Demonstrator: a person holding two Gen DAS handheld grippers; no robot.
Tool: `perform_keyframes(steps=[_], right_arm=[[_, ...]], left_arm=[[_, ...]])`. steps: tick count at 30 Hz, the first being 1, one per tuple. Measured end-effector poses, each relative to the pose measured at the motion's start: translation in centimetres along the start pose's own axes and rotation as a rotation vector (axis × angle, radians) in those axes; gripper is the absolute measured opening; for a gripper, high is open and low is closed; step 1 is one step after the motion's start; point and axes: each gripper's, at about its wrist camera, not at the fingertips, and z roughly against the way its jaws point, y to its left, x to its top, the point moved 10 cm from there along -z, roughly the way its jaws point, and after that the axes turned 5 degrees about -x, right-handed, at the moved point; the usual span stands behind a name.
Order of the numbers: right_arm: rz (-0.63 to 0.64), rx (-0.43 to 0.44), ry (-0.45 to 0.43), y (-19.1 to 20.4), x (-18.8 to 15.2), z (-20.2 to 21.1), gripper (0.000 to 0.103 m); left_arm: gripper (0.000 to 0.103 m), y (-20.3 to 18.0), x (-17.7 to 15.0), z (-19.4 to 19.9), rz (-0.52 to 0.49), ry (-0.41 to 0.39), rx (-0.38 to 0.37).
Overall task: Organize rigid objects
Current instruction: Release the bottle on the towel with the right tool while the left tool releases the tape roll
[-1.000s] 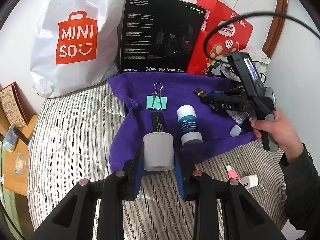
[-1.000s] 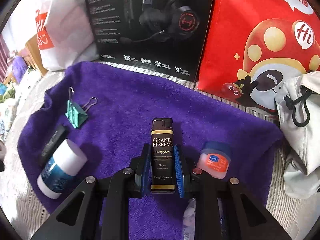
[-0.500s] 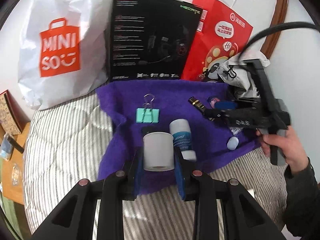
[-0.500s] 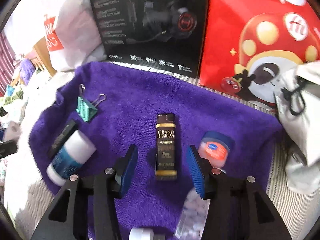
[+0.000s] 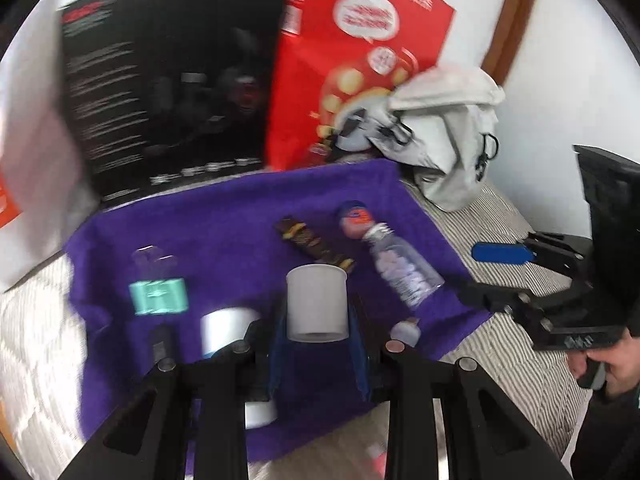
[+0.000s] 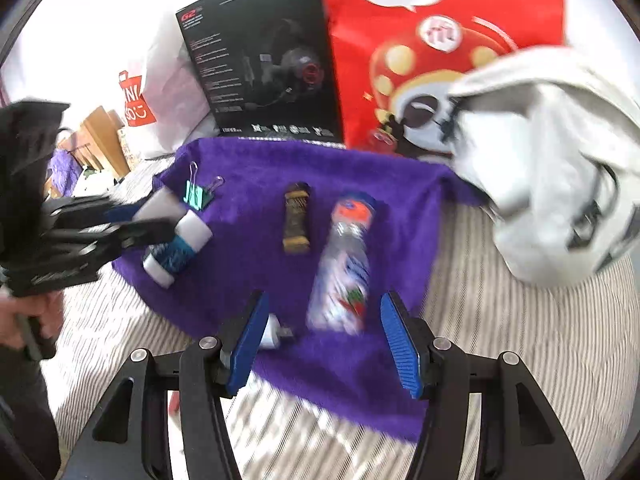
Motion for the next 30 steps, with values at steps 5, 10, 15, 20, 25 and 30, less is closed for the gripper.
perform_keyframes(steps=[5,10,15,20,25,30], right_arm=[[-0.045,-0.008,0.008,-2.0,-2.2,1.0,0.058],[-0.108,-0.020,0.012,-4.8,-4.5,2.3,0.058],[-0.172,-0.027,0.024,-7.0,-6.7,3.0,0.058],[-0.192,-0.022,0.036,-7.3,-7.9,3.0,0.058],[-0.179,-0.009,0.042,-6.6,-8.5,3.1,0.058],[-0.172,-0.001,0.037,-6.0,-8.8,3.5,0.058]], left_arm=[[0.027,-2.2,-0.4,-3.8,-0.027,0.067,-0.023],[0.027,-3.0,-1.2,-6.2,-0.037,0.122,-0.019],[0.027,-3.3,-1.4,-7.4,-0.059,0.154,0.009],[0.027,-3.4,-1.6,-7.5,-0.082,0.164,0.023],[0.028,-3.4,-1.7,-7.4,-0.093,0.167,0.037],[0.045,-3.7,-1.8,-7.4,-0.084,0.168,0.017]])
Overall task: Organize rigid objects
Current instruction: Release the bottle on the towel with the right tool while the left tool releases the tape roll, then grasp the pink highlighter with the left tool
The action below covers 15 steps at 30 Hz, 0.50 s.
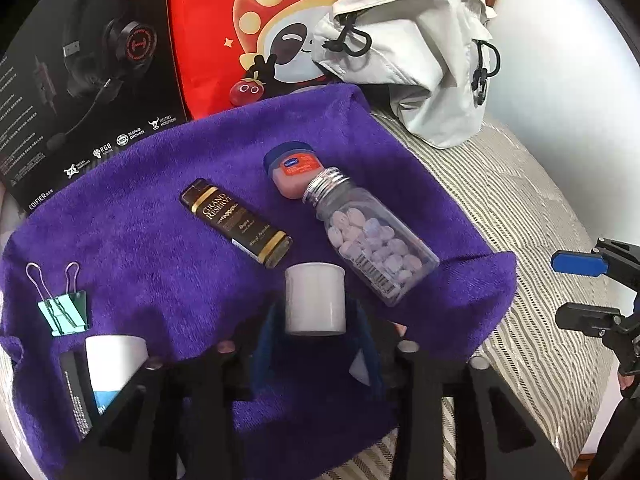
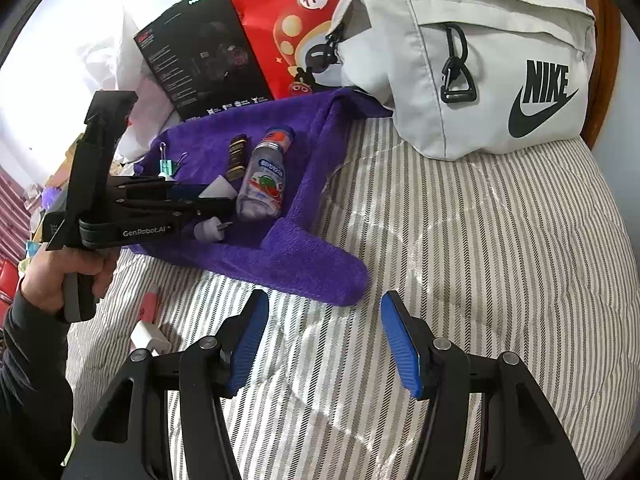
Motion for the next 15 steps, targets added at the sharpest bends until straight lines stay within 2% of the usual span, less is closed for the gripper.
perform_keyframes(steps=[1,2,3,7,9,12,15], right_arm=[[0.000,0.001,-0.001,0.0,-0.1,0.1,0.058],[-0.001,0.003,-0.001,0.1,-0.2,0.1,0.058],[-0.002,0.004,-0.001,0.2,-0.3,0.2,0.058],[-0.005,0.011,-0.002,0.6,-0.9,0.8,0.058],[-0.005,0.014,-0.002,1.0,-1.2,1.0,0.059],[-0.005,0.020,-0.006,1.7,-1.5,1.4,0.063],[-0.007,0.038,-0.014,2.6,-1.6,1.6,0.068]], left_arm=[[0.049,-0.1,-0.1,0.0,0.000,0.000,-0.003],[0.060,0.1,-0.1,0.1,0.001,-0.004,0.018],[0.063,0.3,-0.1,0.2,0.003,-0.009,0.039],[0.064,0.5,-0.1,1.4,0.033,-0.036,0.035],[0.078,0.5,-0.5,2.6,0.039,-0.046,0.049],[0.093,0.3,-1.5,4.7,0.046,-0.067,0.076],[0.102,0.2,-3.4,6.6,0.099,-0.073,0.059]])
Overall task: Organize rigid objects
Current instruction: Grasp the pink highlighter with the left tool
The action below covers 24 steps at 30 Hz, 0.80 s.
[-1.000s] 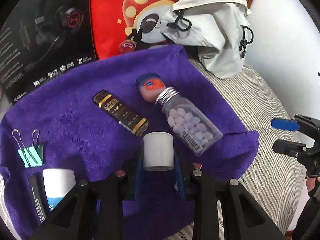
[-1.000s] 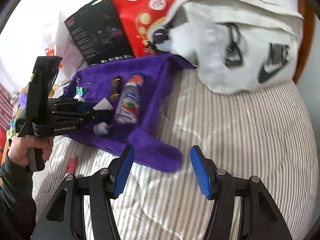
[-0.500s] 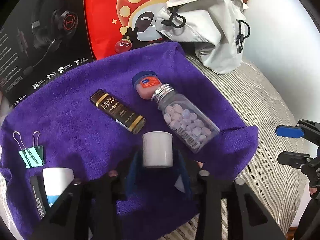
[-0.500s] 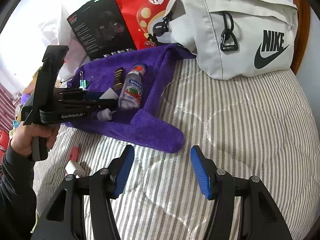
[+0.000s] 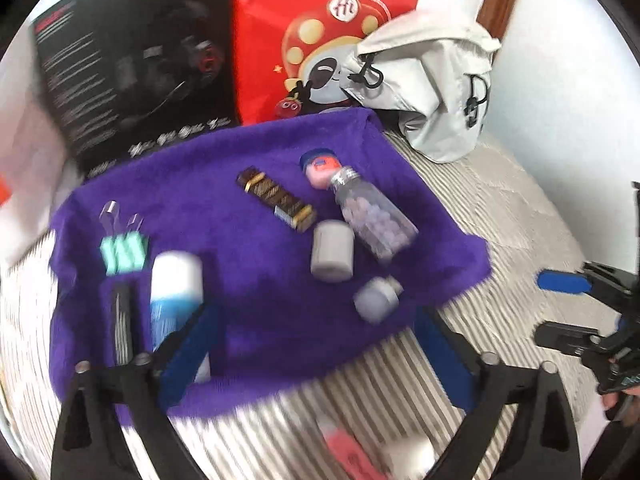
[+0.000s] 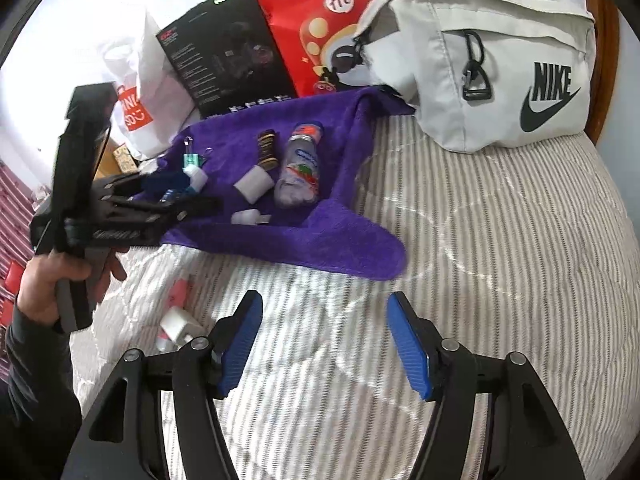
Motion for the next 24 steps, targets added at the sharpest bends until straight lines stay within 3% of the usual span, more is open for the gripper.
perform_keyframes(steps=[5,8,14,18,24], right_arm=[[0.015,0.004,-0.043,1.8,0.2,0.7,0.097],[0.029,0.000,-0.064,2.9,0.1,1.1,0.103],[0.047,-0.005,-0.065,4.4,-1.0,1.6,0.103],[0.065,0.007,-0.056,5.1,-2.4,2.2,0.103],[0.068,0.021,-0.024,5.1,-4.4,1.9,0.103]], left_arm=[[0.103,1.5,-4.6,3.1,0.106,0.005,0.043],[0.103,2.0,-7.1,3.5,0.164,0.009,0.069],[0.103,2.8,-11.1,2.6,0.233,0.053,0.113],[0.103,1.2,-12.6,1.6,0.216,0.072,0.085],[0.103,0.7,-12.5,0.3,0.128,0.083,0.226]])
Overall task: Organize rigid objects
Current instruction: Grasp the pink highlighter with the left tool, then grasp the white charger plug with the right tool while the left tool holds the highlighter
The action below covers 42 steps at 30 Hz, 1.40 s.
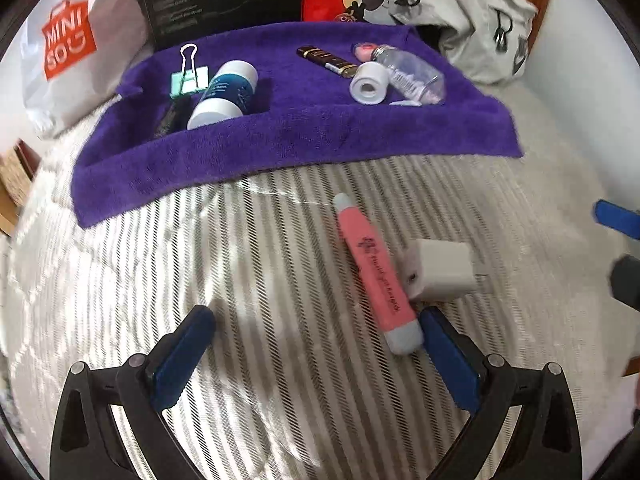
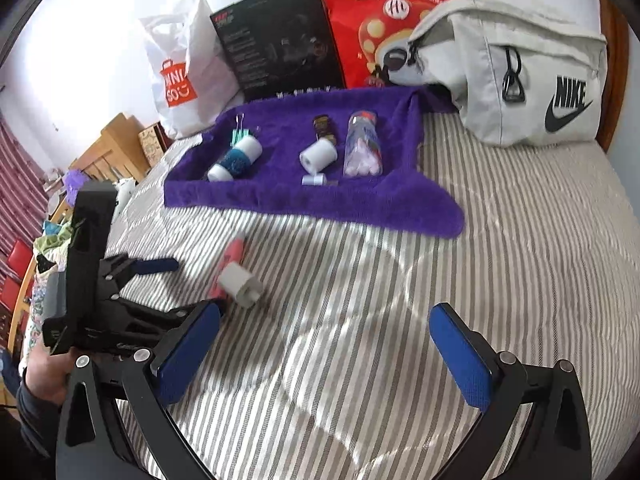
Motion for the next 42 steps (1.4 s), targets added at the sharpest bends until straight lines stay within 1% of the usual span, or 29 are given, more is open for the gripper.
perform_keyframes(steps=[4,8,10,11,13,14,15,16,17,18,19,21,25,28,30,32,34,36,39,40,41,42], right_arm=[[0.001,-0.008,0.020,-0.2,-1.2,-0.3,0.103],[0.008,0.010,0.026,0.2,-2.1,-0.7,0.103],[0.007,0.015,0.032,0.3,-2.3,-1.1,0.103],[0.006,0.016,0.033,0.3,-2.4,-1.3,0.103],[0.004,0.013,0.040,0.2,-2.6,-1.6,0.103],[-0.001,0.015,0.046,0.1,-2.7,-1.9,0.103],[-0.008,0.020,0.050,0.1,-2.7,-2.0,0.103],[-0.018,0.027,0.052,0.0,-2.8,-2.1,0.103],[-0.024,0.030,0.053,0.0,-2.8,-2.2,0.103],[-0.029,0.033,0.054,0.0,-2.8,-2.3,0.103],[-0.032,0.036,0.056,0.1,-2.8,-2.5,0.102],[-0.030,0.042,0.051,0.5,-2.7,-2.7,0.101],[-0.005,0.034,0.036,1.5,-2.1,-3.3,0.096],[0.024,0.032,0.028,2.7,-1.7,-3.9,0.088],[0.044,0.029,0.025,3.8,-1.4,-4.7,0.086],[0.066,0.021,0.026,4.8,-1.2,-5.4,0.081],[0.095,0.008,0.031,5.9,-1.2,-6.3,0.076],[0.121,-0.013,0.029,6.8,-1.1,-6.9,0.075],[0.177,-0.077,0.011,7.7,-0.8,-7.8,0.073],[0.191,-0.101,0.004,7.7,-0.7,-8.0,0.072],[0.204,-0.125,-0.002,7.8,-0.6,-8.1,0.067],[0.217,-0.146,-0.007,7.8,-0.5,-8.2,0.065]], left_arm=[[0.103,0.7,0.6,0.0,0.028,-0.025,0.011],[0.103,0.6,1.6,-0.5,0.032,-0.048,0.014],[0.101,0.4,1.8,-0.6,0.030,-0.068,0.009],[0.098,0.3,1.7,-0.6,0.032,-0.079,0.007],[0.086,0.0,1.9,-0.3,0.025,-0.116,0.003],[0.071,-0.1,1.9,0.0,0.028,-0.138,0.002],[0.051,-0.2,1.9,0.4,0.032,-0.151,0.001],[0.043,-0.4,2.0,0.6,0.034,-0.163,-0.006],[0.027,-0.8,2.0,0.7,0.033,-0.171,-0.033],[0.018,-1.0,2.0,0.8,0.038,-0.176,-0.052],[0.018,-1.1,2.0,0.8,0.043,-0.179,-0.068],[0.017,-1.1,2.0,0.9,0.016,-0.188,-0.061],[0.015,-0.6,2.0,0.9,0.041,-0.180,-0.101],[0.015,1.0,0.9,1.7,0.057,-0.175,-0.072],[0.015,2.3,0.4,2.0,0.080,-0.176,-0.072],[0.015,3.5,0.0,2.3,0.102,-0.178,-0.073],[0.015,5.1,-0.4,2.8,0.120,-0.184,-0.056],[0.015,6.2,-0.8,3.0,0.132,-0.179,-0.052],[0.015,7.7,-1.3,3.3,0.156,-0.183,-0.067],[0.015,8.0,-1.4,3.3,0.162,-0.187,-0.071],[0.015,8.2,-1.5,3.4,0.168,-0.190,-0.082],[0.015,8.3,-1.6,3.3,0.171,-0.188,-0.092]])
